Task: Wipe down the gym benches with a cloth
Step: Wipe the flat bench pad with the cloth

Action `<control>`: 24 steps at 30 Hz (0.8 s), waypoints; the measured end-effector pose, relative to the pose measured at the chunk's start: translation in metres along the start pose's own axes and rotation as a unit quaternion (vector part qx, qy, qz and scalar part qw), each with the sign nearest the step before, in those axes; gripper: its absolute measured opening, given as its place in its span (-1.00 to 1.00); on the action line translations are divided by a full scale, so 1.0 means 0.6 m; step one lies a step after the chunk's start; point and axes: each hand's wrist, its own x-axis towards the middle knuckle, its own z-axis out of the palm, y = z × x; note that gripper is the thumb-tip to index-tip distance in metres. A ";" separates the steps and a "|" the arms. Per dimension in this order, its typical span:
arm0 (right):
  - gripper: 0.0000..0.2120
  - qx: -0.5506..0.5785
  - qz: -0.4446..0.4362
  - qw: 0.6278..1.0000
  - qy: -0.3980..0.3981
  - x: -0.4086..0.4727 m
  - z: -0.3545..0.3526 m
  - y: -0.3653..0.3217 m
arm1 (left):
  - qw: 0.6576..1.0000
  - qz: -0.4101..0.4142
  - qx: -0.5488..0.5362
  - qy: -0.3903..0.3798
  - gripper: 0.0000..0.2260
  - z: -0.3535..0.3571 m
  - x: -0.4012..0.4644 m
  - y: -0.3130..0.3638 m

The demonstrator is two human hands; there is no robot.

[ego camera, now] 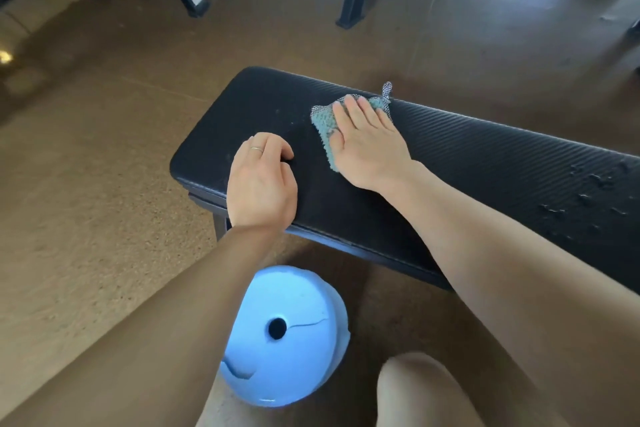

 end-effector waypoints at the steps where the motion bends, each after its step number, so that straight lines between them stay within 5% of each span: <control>1: -0.44 0.006 -0.004 1.000 0.000 -0.009 0.000 -0.001 | 1.000 -0.004 0.001 0.001 -0.80 -0.001 -0.001 0.001; 7: -0.38 0.014 -0.118 0.993 -0.009 -0.164 0.010 -0.012 | 1.000 -0.005 0.018 0.008 -0.79 -0.008 -0.005 0.013; 11: -0.39 -0.005 -0.178 0.984 -0.017 -0.115 -0.001 0.016 | 1.000 -0.006 0.020 0.004 -0.78 -0.008 0.001 0.015; 18: -0.45 -0.034 -0.123 0.992 -0.019 0.070 -0.004 0.017 | 0.999 0.010 0.012 0.034 -0.79 -0.003 -0.005 0.005; 24: -0.42 0.001 -0.109 0.994 -0.016 -0.048 -0.001 -0.007 | 1.000 0.004 -0.001 0.029 -0.80 -0.005 -0.006 0.004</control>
